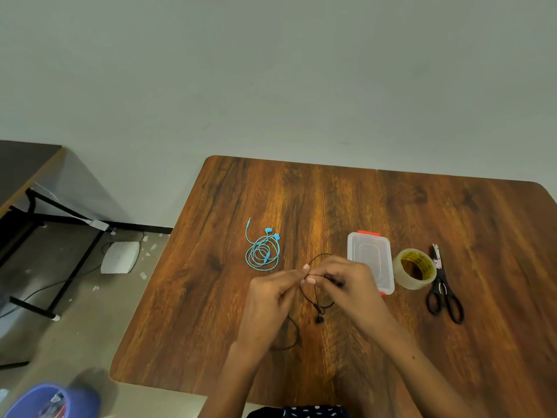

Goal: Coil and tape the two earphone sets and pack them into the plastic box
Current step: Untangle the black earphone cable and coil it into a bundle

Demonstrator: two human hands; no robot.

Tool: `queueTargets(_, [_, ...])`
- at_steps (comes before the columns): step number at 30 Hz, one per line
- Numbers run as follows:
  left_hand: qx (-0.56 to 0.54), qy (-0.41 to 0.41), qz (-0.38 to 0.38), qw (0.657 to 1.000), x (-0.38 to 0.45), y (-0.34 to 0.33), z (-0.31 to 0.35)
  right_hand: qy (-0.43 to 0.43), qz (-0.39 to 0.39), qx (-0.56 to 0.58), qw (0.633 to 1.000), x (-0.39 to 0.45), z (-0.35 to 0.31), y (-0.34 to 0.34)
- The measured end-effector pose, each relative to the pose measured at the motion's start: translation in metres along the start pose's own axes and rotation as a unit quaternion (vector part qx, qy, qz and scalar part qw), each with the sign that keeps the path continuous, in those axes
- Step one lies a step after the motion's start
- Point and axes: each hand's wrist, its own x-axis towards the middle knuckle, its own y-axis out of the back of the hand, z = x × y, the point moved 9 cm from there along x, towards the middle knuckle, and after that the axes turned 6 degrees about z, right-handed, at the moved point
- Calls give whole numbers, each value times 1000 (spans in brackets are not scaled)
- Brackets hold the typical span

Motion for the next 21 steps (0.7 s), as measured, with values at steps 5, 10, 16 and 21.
queueTargets(5, [34,29,55,997,1,30,-23,-48,31,12,998,-6,26,25])
queueTargets(10, [45,43,62,996,-4,42,-28,-79,47,2,996,-14,45,42])
queueTargets(16, [52,44,64,996,-6,41,-27,-60,57,13,996,-13,40,37])
queueTargets(21, [111,67,36,991,-9,35,-29,-41,57,-13,997,-8,29,39])
